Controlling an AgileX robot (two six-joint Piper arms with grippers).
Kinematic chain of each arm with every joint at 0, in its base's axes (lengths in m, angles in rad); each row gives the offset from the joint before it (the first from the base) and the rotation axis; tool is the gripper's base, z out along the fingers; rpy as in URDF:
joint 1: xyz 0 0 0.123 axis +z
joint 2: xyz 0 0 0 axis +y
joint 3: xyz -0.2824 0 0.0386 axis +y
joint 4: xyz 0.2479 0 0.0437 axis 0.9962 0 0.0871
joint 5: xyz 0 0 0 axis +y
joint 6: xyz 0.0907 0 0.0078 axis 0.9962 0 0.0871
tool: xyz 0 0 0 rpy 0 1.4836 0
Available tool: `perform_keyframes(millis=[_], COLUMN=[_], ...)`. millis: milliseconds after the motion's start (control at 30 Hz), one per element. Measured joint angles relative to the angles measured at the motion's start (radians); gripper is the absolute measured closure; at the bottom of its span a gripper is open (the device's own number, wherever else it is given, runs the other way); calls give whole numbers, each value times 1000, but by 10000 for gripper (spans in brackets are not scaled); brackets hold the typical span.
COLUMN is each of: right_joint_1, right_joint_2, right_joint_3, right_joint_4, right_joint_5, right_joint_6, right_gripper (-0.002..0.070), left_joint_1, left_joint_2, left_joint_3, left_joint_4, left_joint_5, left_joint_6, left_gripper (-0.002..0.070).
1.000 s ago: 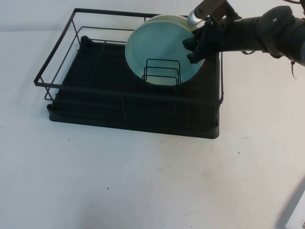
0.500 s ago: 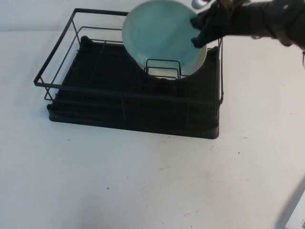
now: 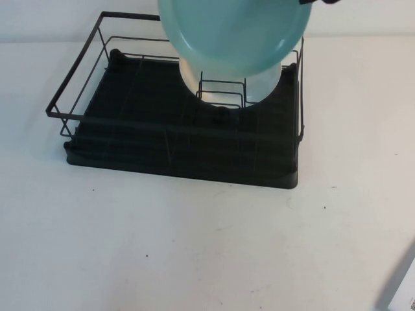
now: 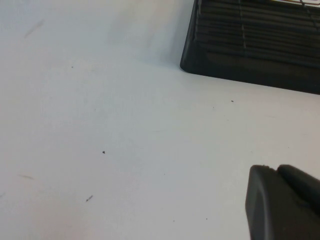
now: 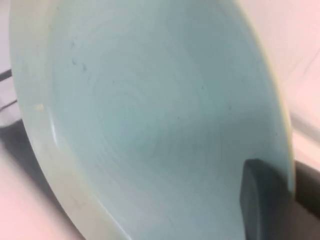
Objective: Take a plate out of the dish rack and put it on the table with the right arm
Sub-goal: Place the plate from the table
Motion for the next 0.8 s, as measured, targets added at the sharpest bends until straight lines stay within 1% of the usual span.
perform_keyframes(millis=[100,167,267,333,433,533,600,700,800], right_joint_1=[0,7,29,47,60,62,62,62,62], right_joint_2=[-50,-85,-138,-173,-202,-206,-199,-178,-138], right_joint_3=[5,35,143,251,416,577,657,742,784], right_joint_4=[-18,-18,-21,6,128,274,340,386,399], right_joint_5=[148,214,247,246,221,177,138,81,59], right_joint_6=[124,193,274,316,328,287,265,255,251], right_gripper=[650,650,652,652,652,652,652,652,652], left_joint_1=[0,0,0,0,0,0,0,0,0], left_joint_2=[0,0,0,0,0,0,0,0,0], left_joint_3=[0,0,0,0,0,0,0,0,0], left_joint_4=[0,0,0,0,0,0,0,0,0], left_joint_5=[0,0,0,0,0,0,0,0,0], left_joint_6=[0,0,0,0,0,0,0,0,0], left_gripper=[680,680,680,680,680,680,680,680,680])
